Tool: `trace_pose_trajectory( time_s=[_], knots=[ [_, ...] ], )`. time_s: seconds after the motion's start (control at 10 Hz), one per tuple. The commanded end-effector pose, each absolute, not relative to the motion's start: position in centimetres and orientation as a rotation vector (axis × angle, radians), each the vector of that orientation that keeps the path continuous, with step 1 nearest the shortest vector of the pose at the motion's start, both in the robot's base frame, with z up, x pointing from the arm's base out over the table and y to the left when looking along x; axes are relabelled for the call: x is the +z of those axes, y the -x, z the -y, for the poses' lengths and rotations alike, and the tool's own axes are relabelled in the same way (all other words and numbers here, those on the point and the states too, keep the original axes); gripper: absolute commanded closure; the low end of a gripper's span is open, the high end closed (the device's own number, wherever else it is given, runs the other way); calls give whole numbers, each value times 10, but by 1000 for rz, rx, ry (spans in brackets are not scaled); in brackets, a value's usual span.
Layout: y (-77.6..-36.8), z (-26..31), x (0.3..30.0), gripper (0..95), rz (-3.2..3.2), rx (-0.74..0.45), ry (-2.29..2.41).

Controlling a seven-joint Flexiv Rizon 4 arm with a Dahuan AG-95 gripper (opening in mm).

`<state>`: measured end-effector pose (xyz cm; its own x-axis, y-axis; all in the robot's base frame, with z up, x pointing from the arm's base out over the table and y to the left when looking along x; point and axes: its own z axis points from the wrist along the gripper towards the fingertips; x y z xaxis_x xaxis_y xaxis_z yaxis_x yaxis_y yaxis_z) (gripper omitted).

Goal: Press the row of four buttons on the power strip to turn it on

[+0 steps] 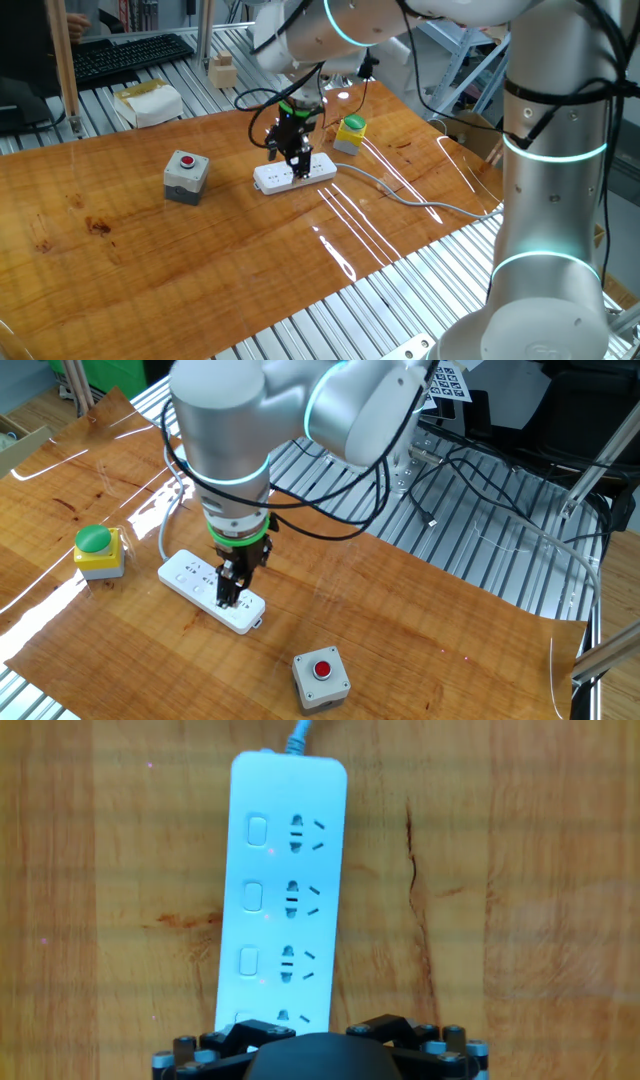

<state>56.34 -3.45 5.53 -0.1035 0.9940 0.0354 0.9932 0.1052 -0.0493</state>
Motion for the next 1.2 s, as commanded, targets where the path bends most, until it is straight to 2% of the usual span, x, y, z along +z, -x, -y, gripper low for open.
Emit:
trace_pose_trajectory(
  time_s=[0.1, 0.2, 0.3, 0.7, 1.2],
  knots=[
    [-564, 44, 77, 380, 2589, 27, 1595],
    [-562, 52, 86, 760, 2720, -8, 1351],
    [-562, 56, 89, 950, 2763, -21, 1253],
    [-564, 83, 93, 950, 2995, -70, 633],
    [-568, 107, 86, 950, 3087, -88, 226]
  ],
)
